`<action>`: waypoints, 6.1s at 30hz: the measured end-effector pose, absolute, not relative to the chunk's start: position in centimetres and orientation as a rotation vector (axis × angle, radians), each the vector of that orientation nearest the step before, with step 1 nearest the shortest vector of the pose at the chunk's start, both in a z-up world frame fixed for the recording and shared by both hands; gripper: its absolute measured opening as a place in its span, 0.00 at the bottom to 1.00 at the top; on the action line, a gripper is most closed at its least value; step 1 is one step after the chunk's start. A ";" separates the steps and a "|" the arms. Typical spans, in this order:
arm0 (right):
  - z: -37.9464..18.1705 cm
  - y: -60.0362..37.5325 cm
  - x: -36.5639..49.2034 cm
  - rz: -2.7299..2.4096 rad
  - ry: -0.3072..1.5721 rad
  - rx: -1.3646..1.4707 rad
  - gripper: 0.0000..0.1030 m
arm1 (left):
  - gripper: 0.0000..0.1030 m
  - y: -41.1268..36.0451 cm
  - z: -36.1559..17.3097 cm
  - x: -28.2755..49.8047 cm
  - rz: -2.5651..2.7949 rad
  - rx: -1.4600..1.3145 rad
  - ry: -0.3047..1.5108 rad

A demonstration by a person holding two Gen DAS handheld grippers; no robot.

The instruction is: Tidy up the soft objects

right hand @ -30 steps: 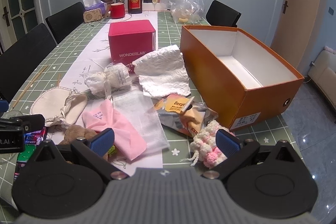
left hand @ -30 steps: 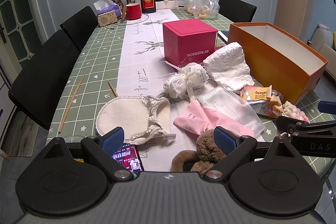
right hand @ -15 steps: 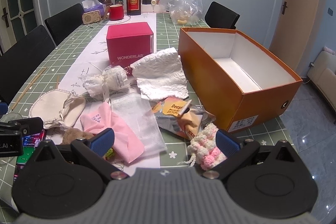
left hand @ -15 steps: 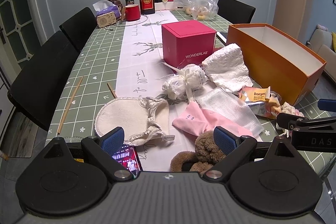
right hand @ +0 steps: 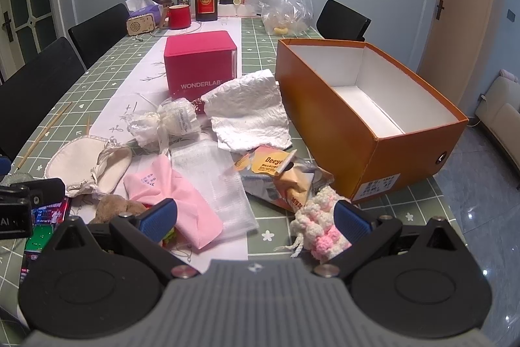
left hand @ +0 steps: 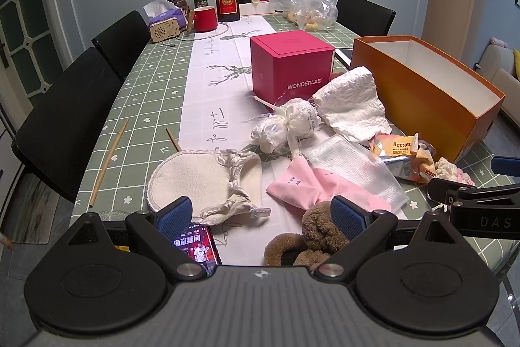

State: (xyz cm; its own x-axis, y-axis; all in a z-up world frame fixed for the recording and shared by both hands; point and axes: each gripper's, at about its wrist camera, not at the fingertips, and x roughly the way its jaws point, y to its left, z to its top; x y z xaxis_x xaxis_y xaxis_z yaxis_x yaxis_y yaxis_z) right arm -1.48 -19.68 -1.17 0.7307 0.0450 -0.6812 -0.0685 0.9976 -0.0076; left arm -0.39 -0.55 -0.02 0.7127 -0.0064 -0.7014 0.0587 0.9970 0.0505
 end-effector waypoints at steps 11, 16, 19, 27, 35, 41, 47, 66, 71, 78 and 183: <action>-1.2 -19.6 -1.6 0.064 0.750 -0.031 0.97 | 1.00 -0.6 0.0 -0.4 -0.037 0.072 0.775; -1.2 -19.5 -1.8 0.064 0.749 -0.033 0.97 | 1.00 -0.5 0.0 -0.4 -0.036 0.071 0.777; -1.2 -19.6 -1.7 0.062 0.748 -0.033 0.97 | 1.00 -0.6 0.0 -0.4 -0.036 0.070 0.777; -1.1 -19.8 -1.8 0.058 0.747 -0.029 0.97 | 1.00 -0.6 0.1 -0.4 -0.037 0.071 0.777; -1.1 -20.3 -1.5 0.053 0.749 -0.024 0.97 | 1.00 -0.7 0.1 -0.5 -0.039 0.071 0.778; -1.0 -21.3 -1.6 0.088 0.730 -0.003 0.97 | 1.00 -1.3 -0.2 -1.0 -0.093 0.057 0.784; -2.0 -23.6 -1.1 0.124 0.723 0.061 0.98 | 1.00 -1.6 -1.1 -0.9 -0.124 0.071 0.806; -7.3 -27.3 -0.1 0.111 0.696 -0.037 0.98 | 0.87 -4.6 -4.5 -1.0 -0.265 0.150 0.866; -8.6 -28.5 0.6 0.118 0.700 -0.019 0.98 | 0.87 -5.2 -6.0 -0.9 -0.278 0.184 0.878; -10.4 -29.8 1.9 0.133 0.704 -0.001 0.98 | 0.87 -4.7 -7.3 -0.3 -0.291 0.149 0.882; -2.2 -42.1 17.2 0.187 0.678 -0.178 0.57 | 0.55 -25.5 1.7 20.5 -0.588 0.170 0.698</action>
State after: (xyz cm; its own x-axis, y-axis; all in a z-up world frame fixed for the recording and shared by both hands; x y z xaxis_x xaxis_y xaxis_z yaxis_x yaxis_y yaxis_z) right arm 17.22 -42.07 -2.22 0.7634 0.1131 -0.6359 -0.2284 0.9682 -0.1020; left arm 20.50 -25.50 1.73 0.6126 -0.4517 -0.6487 0.5621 0.8259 -0.0443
